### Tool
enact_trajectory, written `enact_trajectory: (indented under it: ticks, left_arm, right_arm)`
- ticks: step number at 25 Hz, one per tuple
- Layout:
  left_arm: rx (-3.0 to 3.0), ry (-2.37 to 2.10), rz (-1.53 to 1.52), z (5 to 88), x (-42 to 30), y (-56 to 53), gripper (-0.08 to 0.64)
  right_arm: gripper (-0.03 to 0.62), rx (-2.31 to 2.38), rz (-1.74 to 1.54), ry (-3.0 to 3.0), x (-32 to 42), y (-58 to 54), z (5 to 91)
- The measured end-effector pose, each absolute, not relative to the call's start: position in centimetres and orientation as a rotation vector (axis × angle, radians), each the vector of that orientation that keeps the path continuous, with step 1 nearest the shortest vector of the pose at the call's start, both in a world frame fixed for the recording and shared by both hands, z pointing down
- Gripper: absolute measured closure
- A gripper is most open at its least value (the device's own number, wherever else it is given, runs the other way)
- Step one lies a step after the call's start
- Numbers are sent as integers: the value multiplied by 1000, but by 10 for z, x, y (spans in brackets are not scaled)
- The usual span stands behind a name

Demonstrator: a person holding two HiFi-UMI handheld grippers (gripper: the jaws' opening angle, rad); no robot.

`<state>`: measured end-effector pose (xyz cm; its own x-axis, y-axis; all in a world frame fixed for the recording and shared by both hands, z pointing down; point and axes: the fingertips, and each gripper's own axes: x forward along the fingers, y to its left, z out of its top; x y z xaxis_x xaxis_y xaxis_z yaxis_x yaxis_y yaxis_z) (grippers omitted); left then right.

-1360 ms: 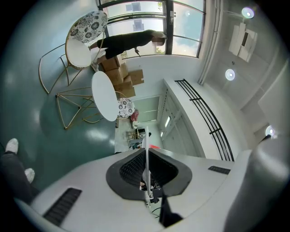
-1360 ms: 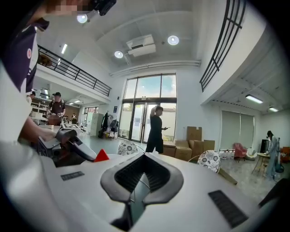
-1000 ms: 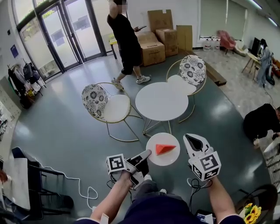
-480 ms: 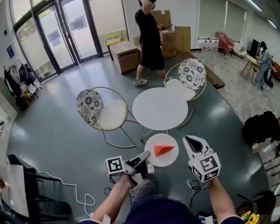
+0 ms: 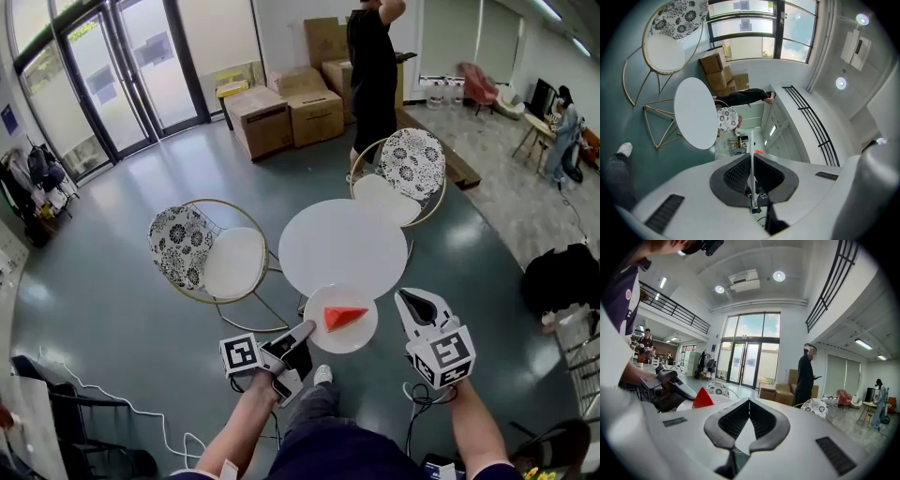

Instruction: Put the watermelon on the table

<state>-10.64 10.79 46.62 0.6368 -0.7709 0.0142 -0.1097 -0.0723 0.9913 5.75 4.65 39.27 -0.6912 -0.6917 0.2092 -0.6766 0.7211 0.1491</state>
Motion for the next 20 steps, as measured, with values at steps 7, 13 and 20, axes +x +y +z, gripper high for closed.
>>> enact_trajectory:
  ticks: [7, 13, 20]
  left_arm:
    - [1584, -736, -592, 468, -130, 45, 540]
    - [1588, -694, -570, 466, -151, -5, 540]
    - [1596, -660, -555, 469, -165, -44, 540]
  right_arm:
    - [589, 1119, -61, -2638, 32, -10, 396]
    - [589, 1146, -29, -2595, 10, -54, 398]
    - [589, 1164, -23, -2556, -6, -87, 401]
